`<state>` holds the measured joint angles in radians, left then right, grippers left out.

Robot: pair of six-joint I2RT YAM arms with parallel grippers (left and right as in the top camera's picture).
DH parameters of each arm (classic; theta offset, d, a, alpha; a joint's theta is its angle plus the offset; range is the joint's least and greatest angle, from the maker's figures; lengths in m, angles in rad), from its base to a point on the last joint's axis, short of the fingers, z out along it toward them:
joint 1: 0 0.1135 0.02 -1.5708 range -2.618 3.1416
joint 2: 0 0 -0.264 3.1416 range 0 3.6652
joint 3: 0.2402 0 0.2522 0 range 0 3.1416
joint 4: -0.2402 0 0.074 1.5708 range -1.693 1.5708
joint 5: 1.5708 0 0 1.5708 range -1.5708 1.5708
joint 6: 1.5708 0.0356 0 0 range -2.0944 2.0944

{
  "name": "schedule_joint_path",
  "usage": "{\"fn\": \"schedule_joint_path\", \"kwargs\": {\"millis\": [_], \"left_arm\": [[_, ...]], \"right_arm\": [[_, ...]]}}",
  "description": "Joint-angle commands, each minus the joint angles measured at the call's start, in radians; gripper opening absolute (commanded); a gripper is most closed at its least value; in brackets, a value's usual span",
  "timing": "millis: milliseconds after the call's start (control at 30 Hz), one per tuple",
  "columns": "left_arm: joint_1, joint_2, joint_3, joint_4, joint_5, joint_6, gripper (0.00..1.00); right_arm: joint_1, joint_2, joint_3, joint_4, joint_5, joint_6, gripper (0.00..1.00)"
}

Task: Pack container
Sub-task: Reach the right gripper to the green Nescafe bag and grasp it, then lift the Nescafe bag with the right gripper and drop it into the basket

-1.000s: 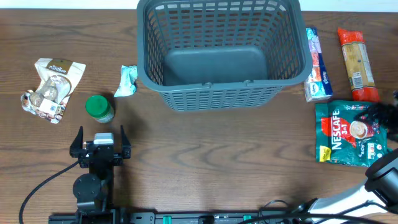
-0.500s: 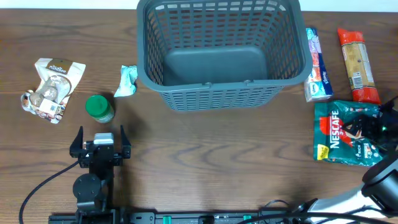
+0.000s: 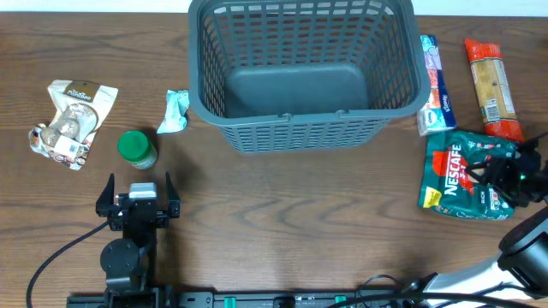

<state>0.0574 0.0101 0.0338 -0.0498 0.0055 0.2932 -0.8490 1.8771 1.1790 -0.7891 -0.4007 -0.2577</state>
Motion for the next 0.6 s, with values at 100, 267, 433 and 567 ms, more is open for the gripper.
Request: {"fn": "schedule_joint_path", "kwargs": {"millis": [100, 267, 433, 567], "left_arm": [[0.003, -0.006, -0.029, -0.019, 0.003, 0.013, 0.99], [0.003, -0.006, -0.029, -0.019, 0.003, 0.013, 0.99], [0.003, -0.006, -0.029, -0.019, 0.003, 0.013, 0.99], [0.003, -0.006, -0.029, -0.019, 0.003, 0.013, 0.99]], "right_arm": [[0.005, 0.070, -0.054, -0.059, 0.030, 0.018, 0.01], [0.005, 0.061, -0.037, -0.077, 0.029, 0.104, 0.01], [0.006, 0.018, 0.026, -0.140, 0.013, 0.103, 0.01], [0.006, -0.059, 0.101, -0.198, 0.008, 0.103, 0.01]]}}
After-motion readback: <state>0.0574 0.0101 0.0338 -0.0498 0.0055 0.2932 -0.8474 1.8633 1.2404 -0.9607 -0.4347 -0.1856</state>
